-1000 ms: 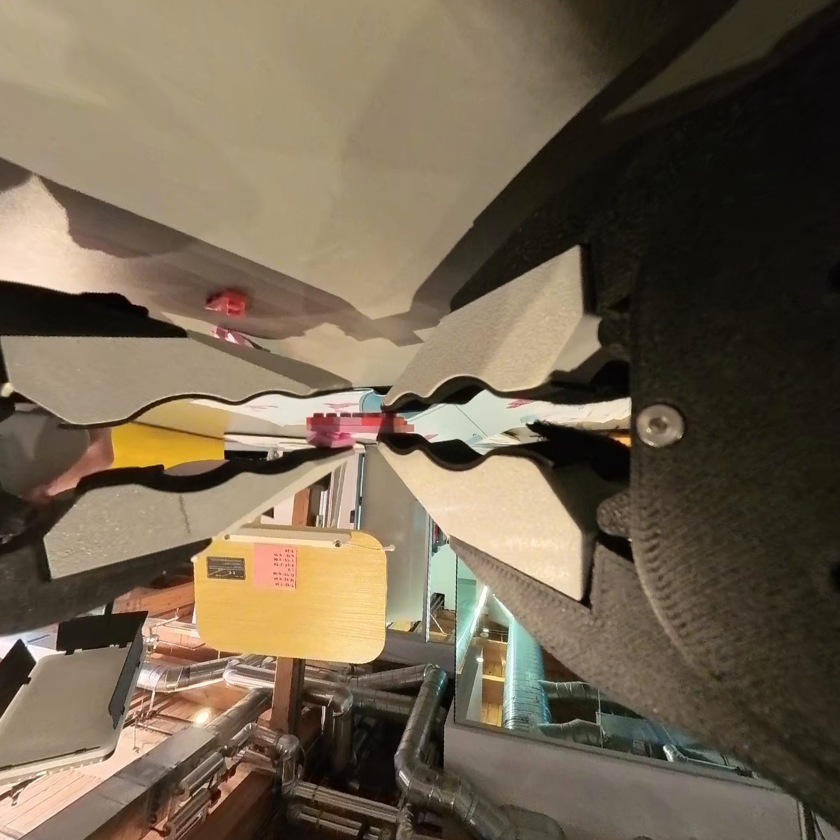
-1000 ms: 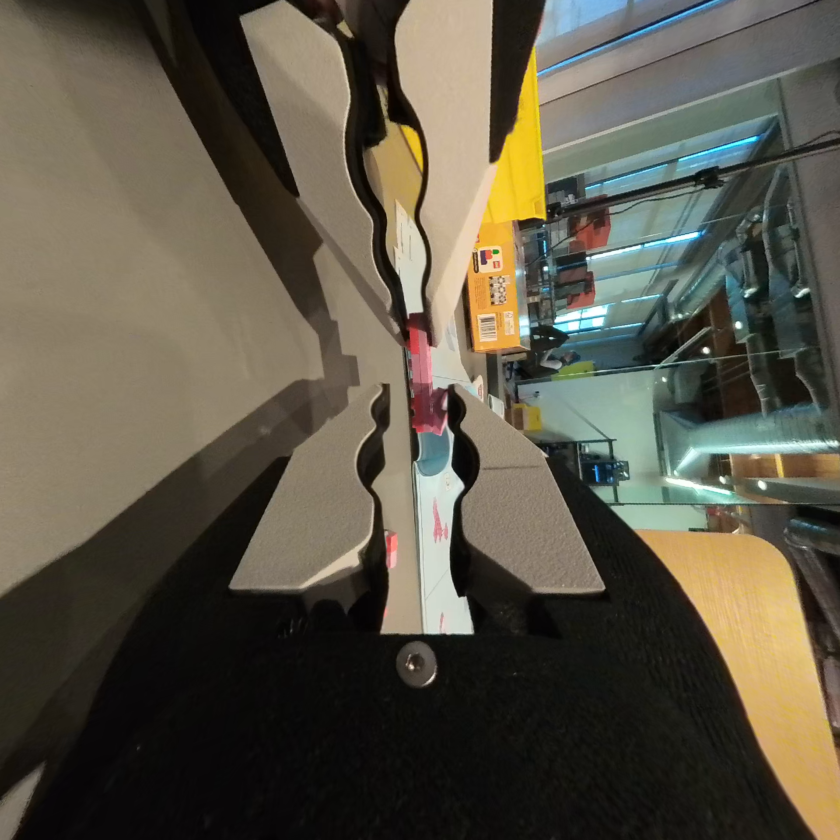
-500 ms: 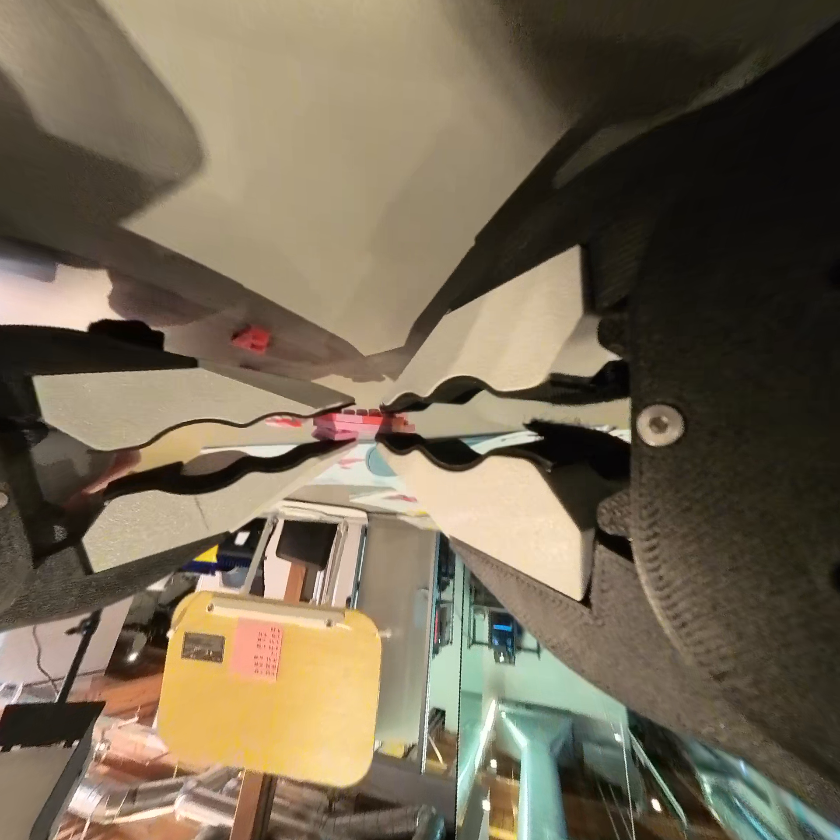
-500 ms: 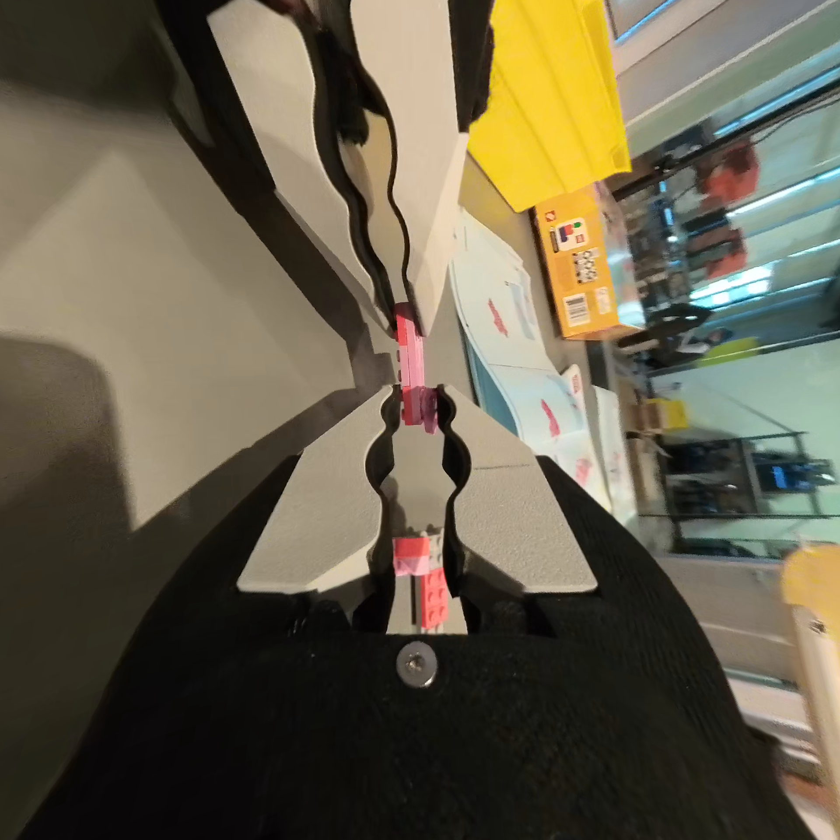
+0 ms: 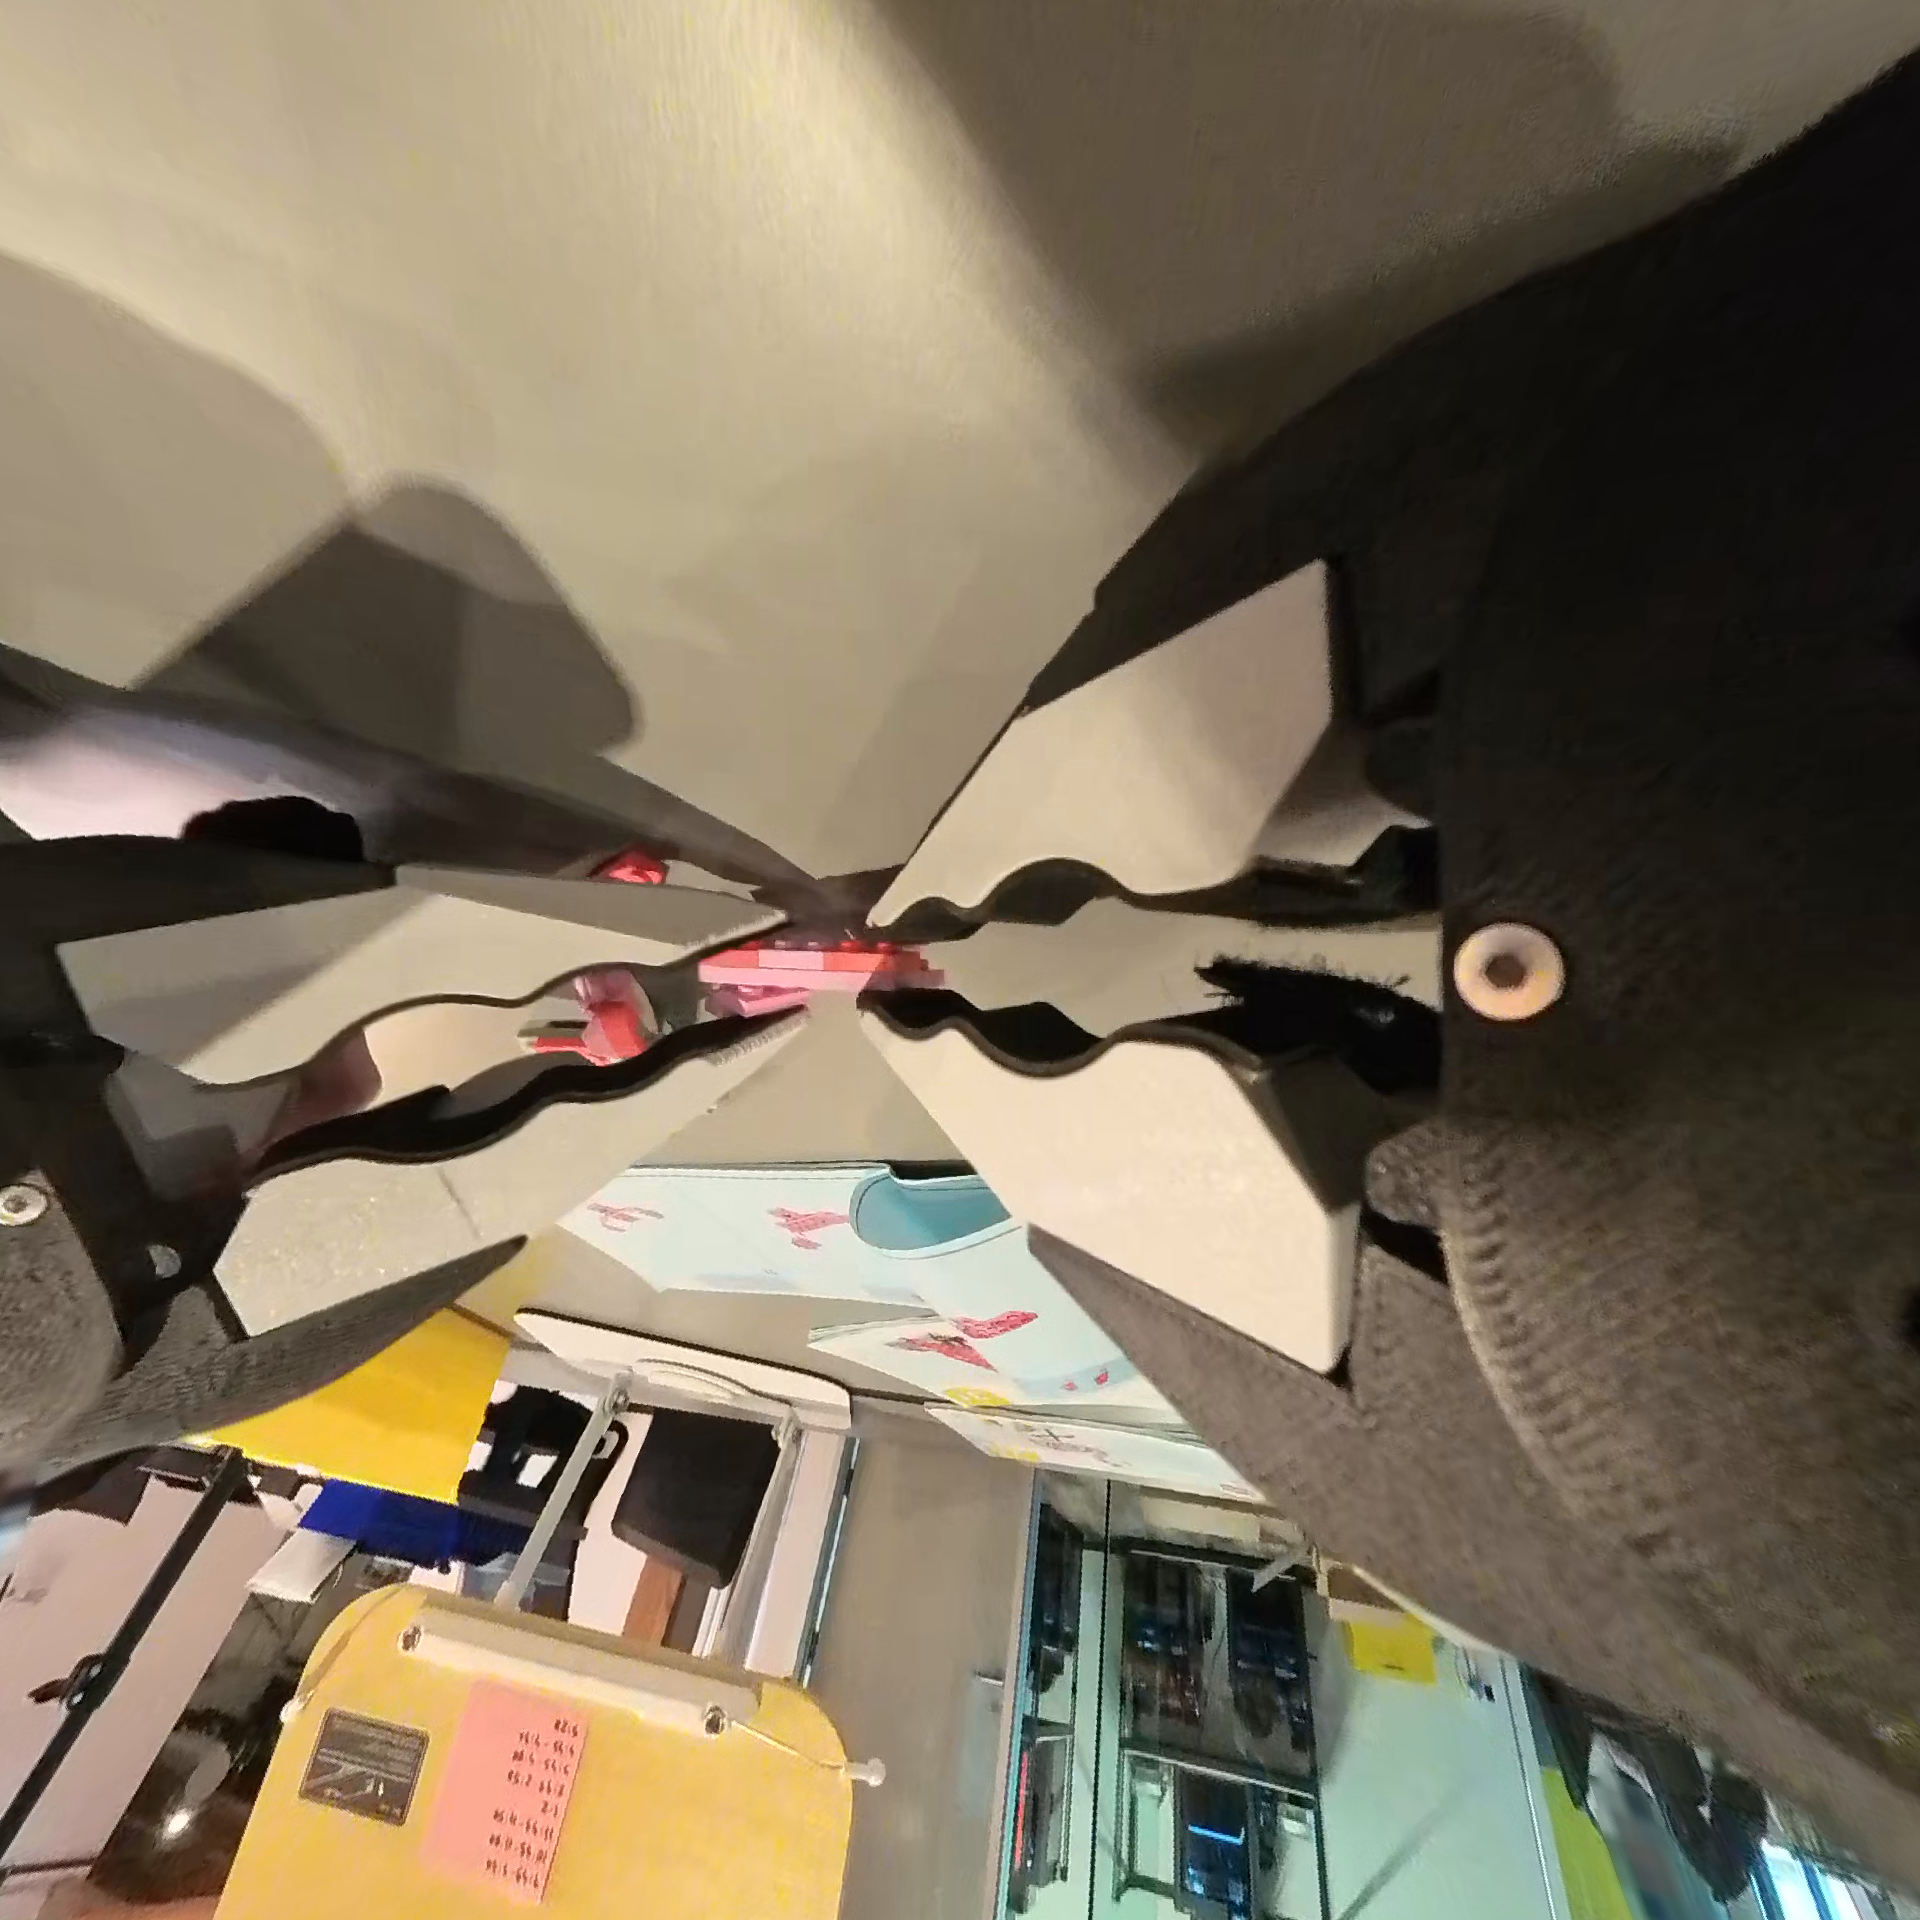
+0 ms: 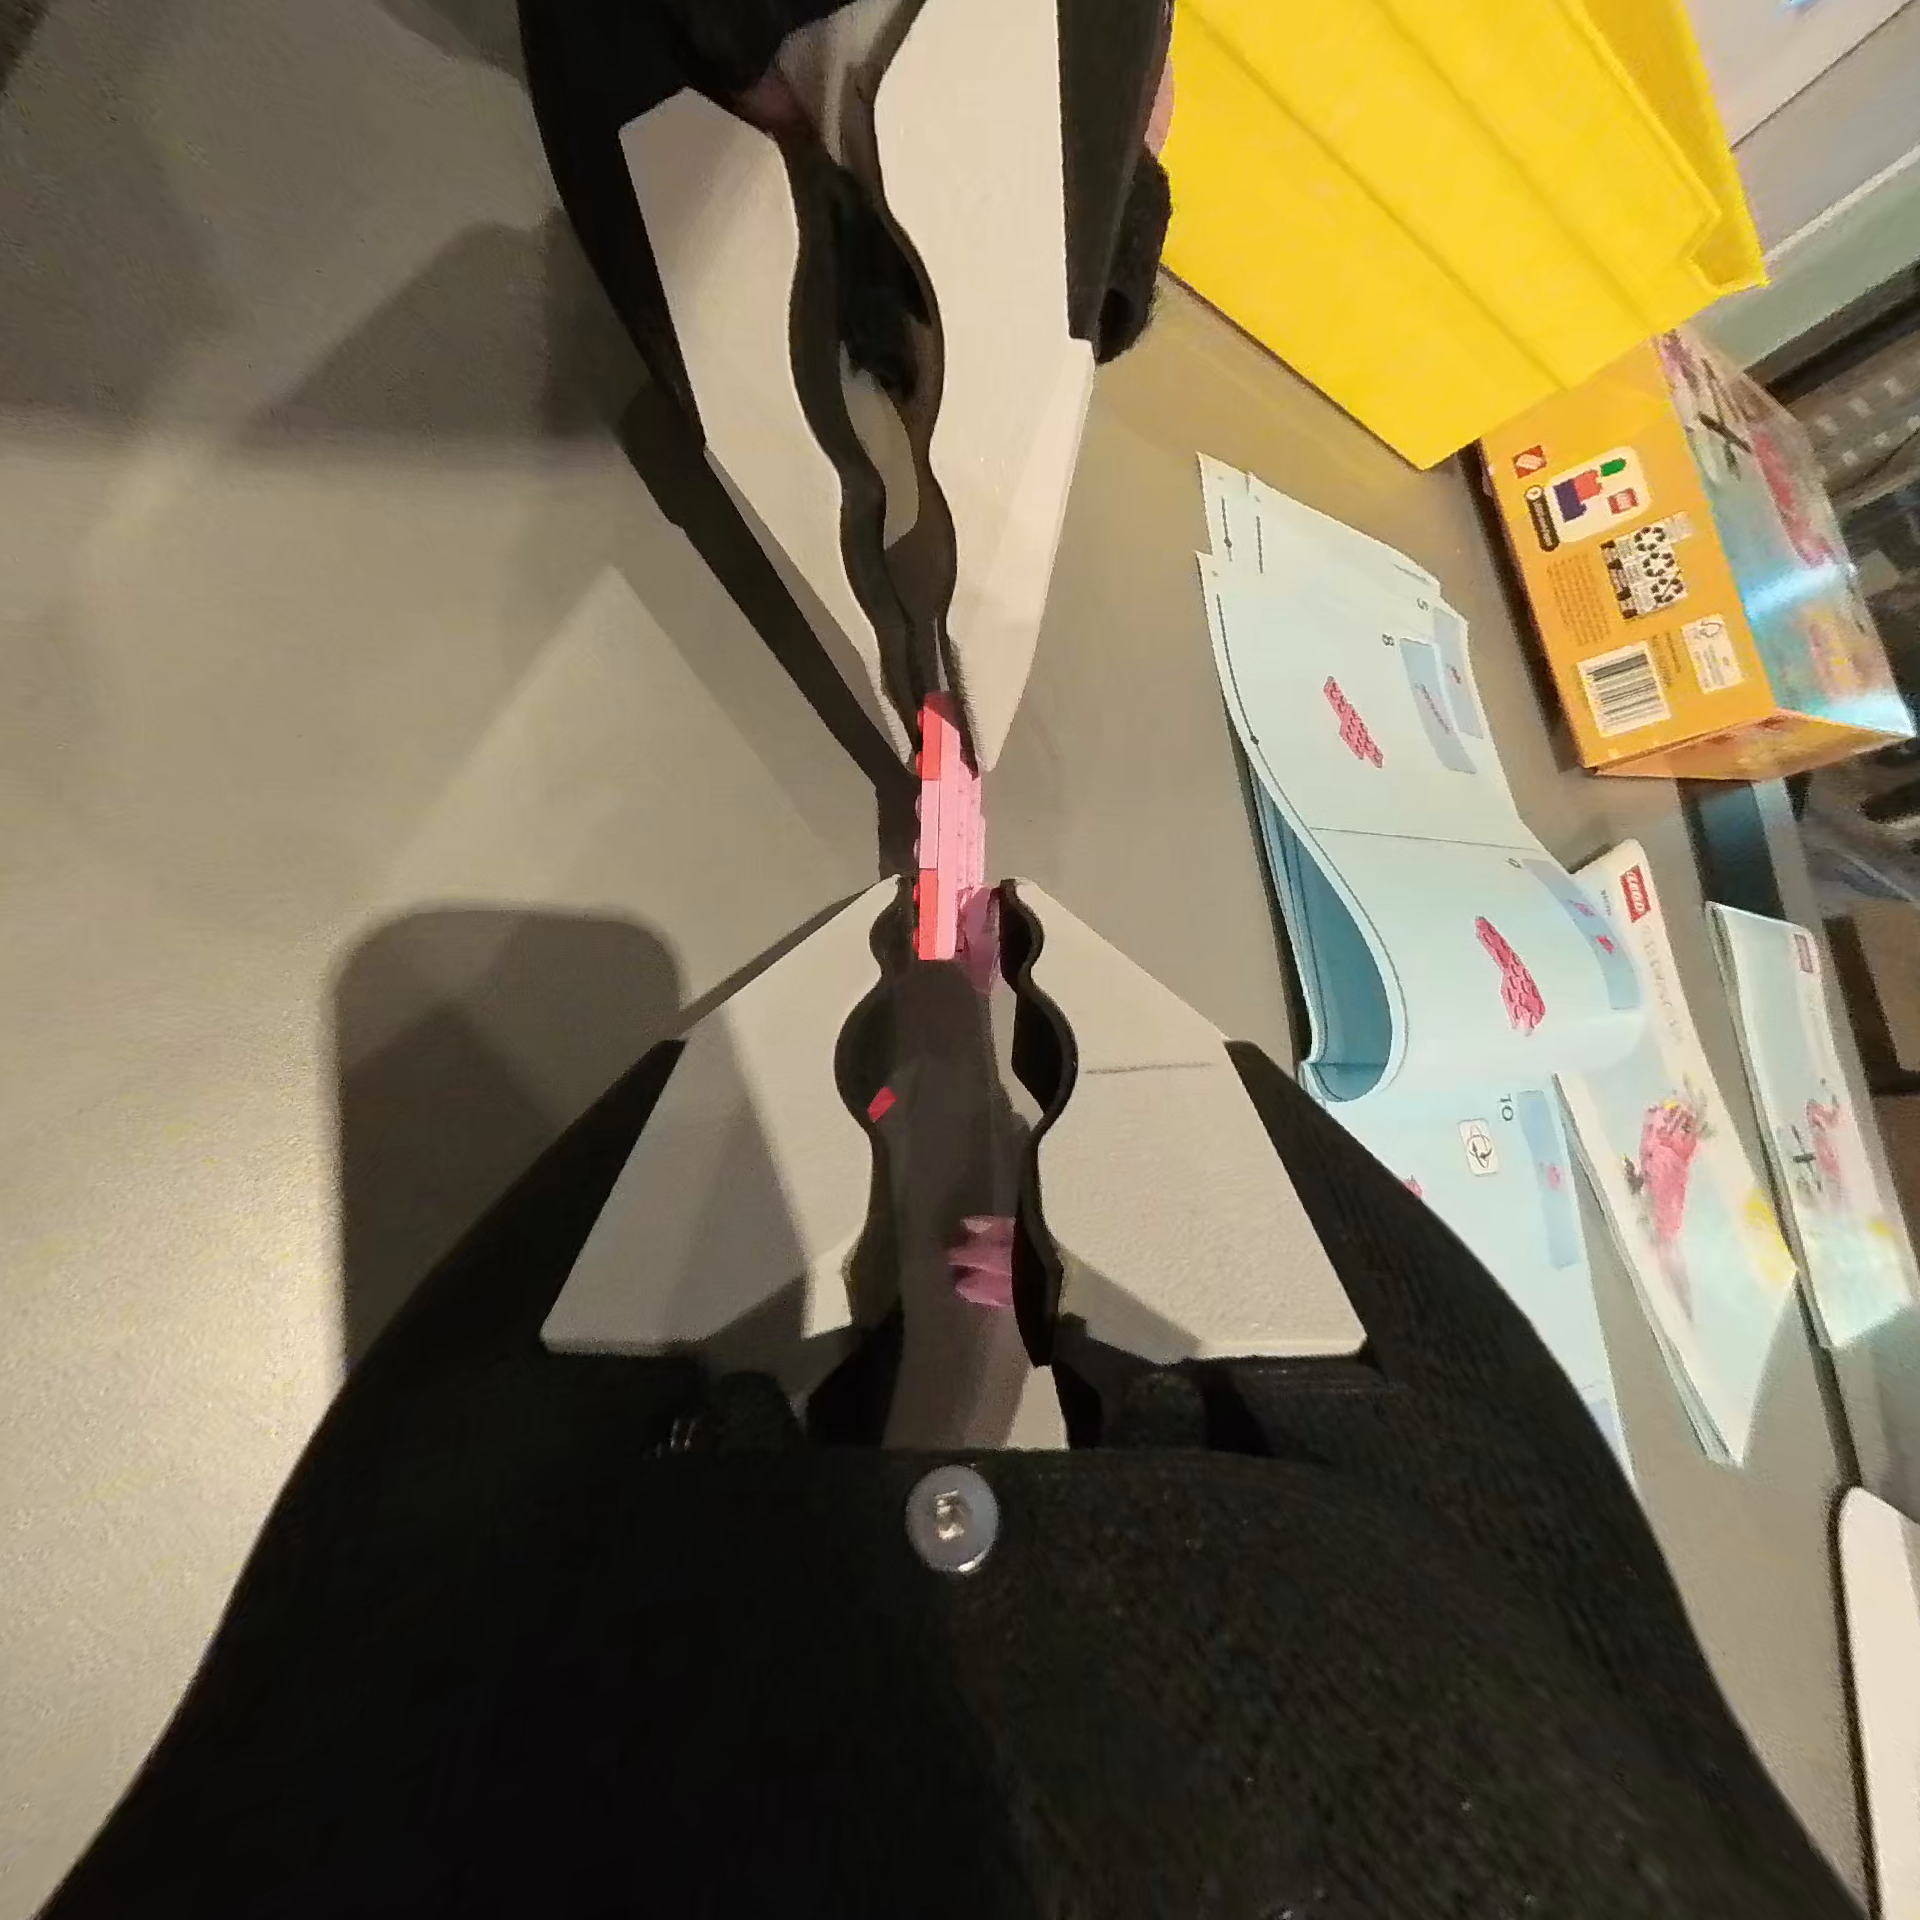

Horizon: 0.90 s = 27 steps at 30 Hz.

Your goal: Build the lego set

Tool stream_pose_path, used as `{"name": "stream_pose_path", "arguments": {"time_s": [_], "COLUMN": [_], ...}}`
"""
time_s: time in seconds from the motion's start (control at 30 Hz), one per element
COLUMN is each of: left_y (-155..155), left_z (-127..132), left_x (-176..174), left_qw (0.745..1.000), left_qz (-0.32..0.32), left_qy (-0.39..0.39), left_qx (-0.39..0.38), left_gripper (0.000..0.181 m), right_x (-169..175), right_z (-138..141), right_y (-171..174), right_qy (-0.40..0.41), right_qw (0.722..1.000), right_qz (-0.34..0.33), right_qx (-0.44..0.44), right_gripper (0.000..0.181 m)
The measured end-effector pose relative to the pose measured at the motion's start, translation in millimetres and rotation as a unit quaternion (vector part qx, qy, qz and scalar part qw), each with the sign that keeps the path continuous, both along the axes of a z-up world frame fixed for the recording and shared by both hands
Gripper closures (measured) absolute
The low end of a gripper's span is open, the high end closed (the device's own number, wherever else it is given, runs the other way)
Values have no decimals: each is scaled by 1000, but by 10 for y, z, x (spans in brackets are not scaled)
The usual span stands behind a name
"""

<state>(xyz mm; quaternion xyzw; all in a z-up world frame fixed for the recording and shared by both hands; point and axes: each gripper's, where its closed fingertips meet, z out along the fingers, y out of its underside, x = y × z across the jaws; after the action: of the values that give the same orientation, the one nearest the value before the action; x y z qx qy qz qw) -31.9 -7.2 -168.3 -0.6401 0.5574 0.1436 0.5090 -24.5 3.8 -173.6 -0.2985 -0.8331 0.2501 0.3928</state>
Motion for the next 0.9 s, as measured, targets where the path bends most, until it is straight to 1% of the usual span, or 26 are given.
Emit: {"name": "stream_pose_path", "arguments": {"time_s": [0.17, 0.3, 0.4, 0.53, 0.73, 0.9], "left_y": [-3, 11, 40, 47, 49, 55], "left_z": [1, 2, 4, 7, 11, 10], "left_x": [1, -19, -60, -63, -55, -43], "left_qw": [1000, 1000, 1000, 999, 999, 999], "left_qz": [1, 11, 29, 33, 31, 32], "left_qy": [-7, -4, -5, -18, -16, -14], "left_qx": [-7, -5, -8, -16, -12, -9], "left_gripper": [173, 173, 173, 173, 174, 173], "right_x": [6, -10, -11, -10, -25, -29], "right_z": [7, 0, -22, -19, -34, -53], "right_y": [1, 33, 137, 128, 106, 107], "right_qy": [1, 9, 5, 8, 7, 5], "right_qw": [1000, 998, 993, 994, 995, 992], "right_qz": [-1, -13, -38, -41, -43, -42], "right_qx": [9, 60, 109, 99, 92, 115], "right_gripper": [167, 167, 169, 169, 168, 168]}}
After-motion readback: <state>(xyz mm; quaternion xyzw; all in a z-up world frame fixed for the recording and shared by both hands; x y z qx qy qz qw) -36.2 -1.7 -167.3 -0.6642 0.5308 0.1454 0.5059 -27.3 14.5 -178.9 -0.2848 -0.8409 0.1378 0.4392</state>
